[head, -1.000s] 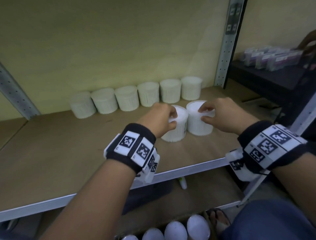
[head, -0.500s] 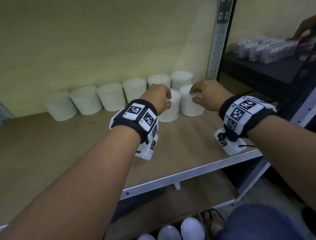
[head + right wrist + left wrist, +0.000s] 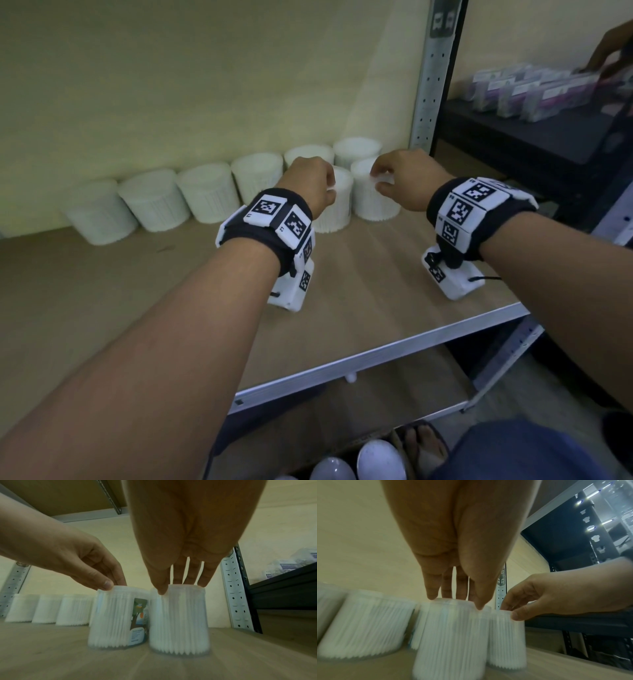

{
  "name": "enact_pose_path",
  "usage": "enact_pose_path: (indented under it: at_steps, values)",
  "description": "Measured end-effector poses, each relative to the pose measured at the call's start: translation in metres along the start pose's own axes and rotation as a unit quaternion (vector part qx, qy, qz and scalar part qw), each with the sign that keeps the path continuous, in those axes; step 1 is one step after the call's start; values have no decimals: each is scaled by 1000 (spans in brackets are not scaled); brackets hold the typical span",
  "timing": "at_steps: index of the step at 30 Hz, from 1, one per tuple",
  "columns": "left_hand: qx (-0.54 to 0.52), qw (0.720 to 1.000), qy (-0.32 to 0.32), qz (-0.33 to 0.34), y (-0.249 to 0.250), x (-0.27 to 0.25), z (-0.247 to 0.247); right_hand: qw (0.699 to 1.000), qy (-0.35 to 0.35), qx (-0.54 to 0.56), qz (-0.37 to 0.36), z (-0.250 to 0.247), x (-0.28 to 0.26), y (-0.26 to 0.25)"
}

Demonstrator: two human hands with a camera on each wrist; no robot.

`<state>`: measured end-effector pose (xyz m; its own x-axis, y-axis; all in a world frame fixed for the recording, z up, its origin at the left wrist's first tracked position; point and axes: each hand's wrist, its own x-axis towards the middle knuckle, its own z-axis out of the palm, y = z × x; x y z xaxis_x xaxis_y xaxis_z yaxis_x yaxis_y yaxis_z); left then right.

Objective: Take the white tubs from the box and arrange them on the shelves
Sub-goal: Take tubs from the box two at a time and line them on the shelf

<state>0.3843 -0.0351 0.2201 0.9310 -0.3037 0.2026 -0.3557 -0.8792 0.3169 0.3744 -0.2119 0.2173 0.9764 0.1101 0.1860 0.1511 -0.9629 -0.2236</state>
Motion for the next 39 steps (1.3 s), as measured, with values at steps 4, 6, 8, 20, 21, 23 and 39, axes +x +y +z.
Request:
enact_pose_path:
  at_steps: [4, 6, 8, 20, 21, 23, 39]
  values:
    - [9, 1000, 4, -1, 1, 2, 1, 1000, 4, 5, 3, 0, 2, 0]
    - [13, 1000, 2, -1, 1, 3, 1, 1000, 5, 2, 2, 0, 4, 0]
    - [15, 1000, -2, -1, 1, 5, 0, 1000, 6, -3, 0, 1, 6, 1]
    - [-15, 999, 40, 17, 4, -19, -13, 999, 30, 38, -7, -9, -14, -1]
    - [-21, 998, 47, 22, 6, -26, -16, 998, 37, 48, -8, -10, -20, -2]
    - [-21, 999, 36, 22, 9, -40, -22, 998, 28, 53, -5, -11, -34, -5]
    - [-61, 998, 8, -4, 21, -208, -35, 996, -21, 76, -35, -12, -185, -55]
